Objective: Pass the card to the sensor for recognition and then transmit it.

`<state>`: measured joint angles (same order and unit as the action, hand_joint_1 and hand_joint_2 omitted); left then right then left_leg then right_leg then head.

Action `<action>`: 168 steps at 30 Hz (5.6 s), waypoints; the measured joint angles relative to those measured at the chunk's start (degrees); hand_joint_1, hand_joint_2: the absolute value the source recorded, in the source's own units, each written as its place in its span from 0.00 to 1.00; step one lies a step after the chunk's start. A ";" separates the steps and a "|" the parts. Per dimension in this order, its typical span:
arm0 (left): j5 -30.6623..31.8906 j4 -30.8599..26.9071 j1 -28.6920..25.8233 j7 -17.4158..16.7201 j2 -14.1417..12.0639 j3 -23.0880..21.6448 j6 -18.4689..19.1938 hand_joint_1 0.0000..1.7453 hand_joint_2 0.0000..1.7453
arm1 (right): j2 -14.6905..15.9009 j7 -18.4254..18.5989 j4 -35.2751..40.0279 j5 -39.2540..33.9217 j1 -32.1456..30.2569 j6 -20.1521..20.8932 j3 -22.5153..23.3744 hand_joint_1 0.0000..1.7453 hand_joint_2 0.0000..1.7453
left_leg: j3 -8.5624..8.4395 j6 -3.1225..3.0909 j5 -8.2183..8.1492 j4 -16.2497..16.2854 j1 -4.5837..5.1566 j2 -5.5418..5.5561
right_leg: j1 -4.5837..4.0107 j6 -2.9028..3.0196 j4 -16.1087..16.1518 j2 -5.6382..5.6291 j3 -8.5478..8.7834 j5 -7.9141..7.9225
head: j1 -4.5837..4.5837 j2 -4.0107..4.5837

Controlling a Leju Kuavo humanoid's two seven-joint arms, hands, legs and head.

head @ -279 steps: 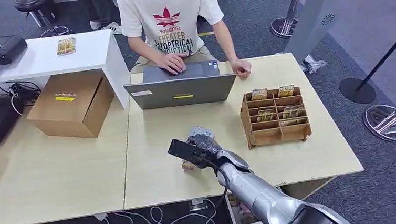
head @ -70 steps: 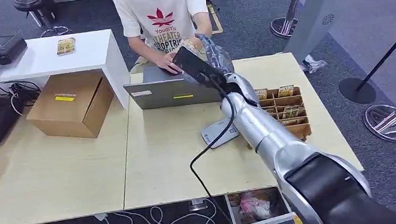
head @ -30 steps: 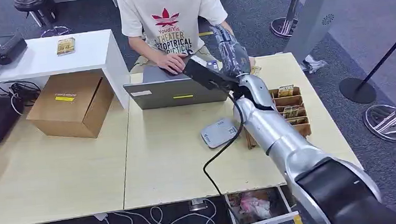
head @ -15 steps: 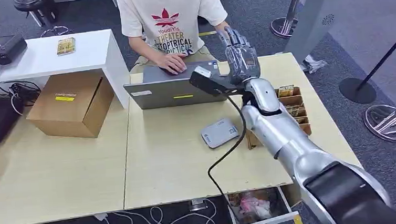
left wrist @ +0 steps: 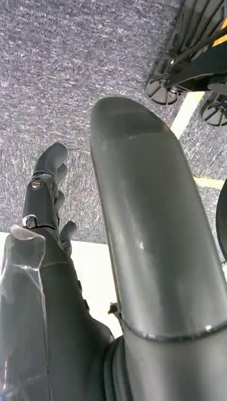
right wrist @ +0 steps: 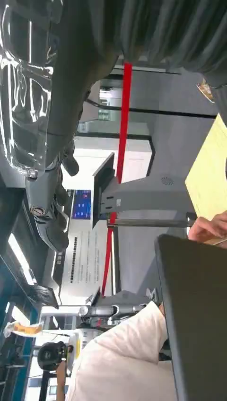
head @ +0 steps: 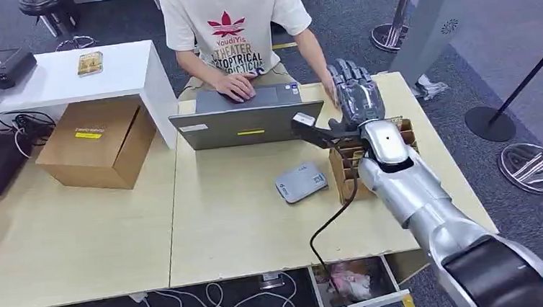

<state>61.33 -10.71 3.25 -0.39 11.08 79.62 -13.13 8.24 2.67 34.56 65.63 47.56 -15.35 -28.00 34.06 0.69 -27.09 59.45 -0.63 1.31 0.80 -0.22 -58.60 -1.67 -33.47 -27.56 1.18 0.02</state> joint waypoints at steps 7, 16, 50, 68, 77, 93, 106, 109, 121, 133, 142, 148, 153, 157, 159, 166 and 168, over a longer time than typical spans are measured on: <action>-0.17 0.00 0.03 -0.04 0.31 0.00 -0.83 0.00 0.00 | 0.48 -0.02 0.59 0.79 0.34 3.20 0.22 0.00 1.00 | 0.00 0.00 0.01 0.00 -0.01 0.00 | -0.01 0.00 -0.01 0.01 0.00 0.00 | 0.00 0.00; 0.04 0.00 0.04 0.02 0.15 0.00 0.35 0.00 0.00 | 1.31 -0.55 0.59 0.51 0.45 6.32 0.31 0.00 1.00 | 0.01 0.00 0.00 0.00 0.00 0.01 | 0.00 0.00 0.00 0.02 0.01 0.00 | 0.00 0.00; -1.07 0.00 0.07 -0.37 0.15 0.00 -1.05 0.00 0.00 | -0.87 -1.88 -5.20 -2.95 5.41 17.79 -0.72 0.00 1.00 | 0.05 0.00 0.01 0.00 0.00 0.04 | 0.00 0.00 -0.01 0.04 0.01 0.00 | 0.00 0.00; -0.31 0.00 0.19 0.65 -0.26 0.00 0.30 0.00 0.00 | -0.02 -1.84 -8.02 -4.48 5.25 20.35 -0.96 0.00 1.00 | 0.04 0.00 0.00 0.00 0.00 0.03 | 0.00 0.00 0.00 0.02 -0.04 0.00 | 0.00 0.00; -0.48 0.00 0.30 0.59 -0.26 0.00 -0.09 0.00 0.00 | 0.07 -1.03 -9.44 -4.37 5.38 21.71 -1.03 0.00 1.00 | 0.05 0.00 0.00 0.00 0.00 0.03 | 0.00 0.00 0.00 0.02 -0.03 0.00 | 0.00 0.00; 0.09 0.00 0.62 1.14 -0.31 0.00 0.63 0.00 0.00 | 1.20 1.09 -11.78 -4.30 6.46 21.62 -1.16 0.00 1.00 | 0.05 -0.01 0.01 0.01 0.01 0.04 | 0.01 0.00 0.00 0.03 -0.03 0.00 | 0.00 0.00; 0.26 0.00 0.71 1.18 -0.35 0.00 0.68 0.00 0.00 | 2.71 0.81 -12.11 -4.54 6.45 21.88 -1.09 0.00 1.00 | 0.05 0.00 0.00 0.01 0.00 0.03 | 0.00 0.00 0.00 0.02 -0.04 0.00 | 0.00 0.00; 0.24 0.00 0.71 1.16 -0.33 0.00 0.65 0.00 0.00 | 2.80 0.74 -12.13 -4.48 6.45 21.90 -1.09 0.00 1.00 | 0.05 0.00 0.00 0.01 0.00 0.03 | 0.00 0.00 0.00 0.02 -0.04 0.00 | 0.00 0.00; 0.28 0.00 0.80 1.16 -0.33 0.00 0.70 0.00 0.00 | 2.84 0.68 -12.24 -4.81 7.04 21.82 -0.68 0.00 1.00 | 0.06 0.00 0.00 0.01 0.00 0.03 | 0.01 0.00 0.00 0.03 -0.04 0.00 | 0.00 0.00; -0.13 0.00 0.95 0.00 -0.26 0.00 0.04 0.00 0.00 | 2.08 1.05 -12.52 -4.63 8.06 23.11 -0.22 0.00 1.00 | 0.09 0.00 0.00 0.01 0.00 0.04 | 0.00 0.00 -0.01 0.03 -0.04 0.00 | 0.00 0.00; -0.52 0.00 0.88 -0.94 -0.63 0.00 1.13 0.00 0.00 | 0.18 2.10 -13.62 -4.48 9.12 24.96 -0.19 0.01 1.00 | 0.09 0.00 0.01 0.01 0.00 0.05 | 0.00 0.00 -0.02 0.03 -0.04 0.00 | 0.00 0.00; -0.59 0.00 0.88 -0.53 -0.77 0.00 0.70 0.00 0.00 | -0.22 2.32 -14.34 -4.50 9.78 25.62 -0.04 0.06 1.00 | 0.09 -0.01 0.01 0.01 0.00 0.05 | 0.01 0.00 -0.01 0.03 -0.04 0.00 | 0.00 0.00; -0.61 0.00 0.90 0.35 -0.48 0.00 -0.24 0.00 0.00 | -0.20 2.03 -14.84 -4.67 9.85 25.60 0.17 0.06 1.00 | 0.09 -0.01 0.00 0.02 0.01 0.04 | 0.01 -0.01 0.00 0.03 -0.04 0.00 | 0.00 0.00; -0.50 0.00 0.90 0.59 -0.42 0.00 -0.20 0.00 0.00 | -0.20 1.97 -15.15 -4.81 9.87 25.62 0.24 0.08 1.00 | 0.08 -0.01 0.00 0.02 0.00 0.04 | 0.00 -0.01 0.00 0.03 -0.05 0.00 | 0.00 0.00; -0.50 0.00 0.91 0.70 -0.42 0.00 -0.20 0.00 0.00 | -0.20 1.97 -15.26 -4.81 9.87 25.60 0.28 0.08 1.00 | 0.08 0.00 0.00 0.02 0.00 0.04 | 0.00 -0.01 0.00 0.03 -0.06 0.00 | 0.00 0.00; -0.48 0.00 0.92 1.03 -0.42 0.00 -0.04 0.00 0.00 | -0.11 2.03 -15.54 -4.87 9.86 25.55 0.48 0.15 1.00 | 0.09 -0.01 0.00 0.02 0.00 0.04 | 0.00 0.00 0.00 0.02 -0.07 0.00 | 0.00 0.00; -0.48 0.00 0.93 1.03 -0.42 0.00 -0.04 0.00 0.00 | -0.11 2.08 -15.63 -4.85 9.86 25.55 0.68 0.23 1.00 | 0.09 -0.01 0.00 0.02 0.00 0.04 | 0.01 0.00 0.00 0.02 -0.07 0.00 | 0.00 0.00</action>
<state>60.85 -10.71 4.18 0.63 10.67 79.62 -13.18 8.13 4.74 18.93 60.78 57.42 10.21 -27.32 34.15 0.69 -27.09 59.47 -0.63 1.34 0.80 -0.23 -58.60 -1.65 -33.54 -27.56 1.18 0.02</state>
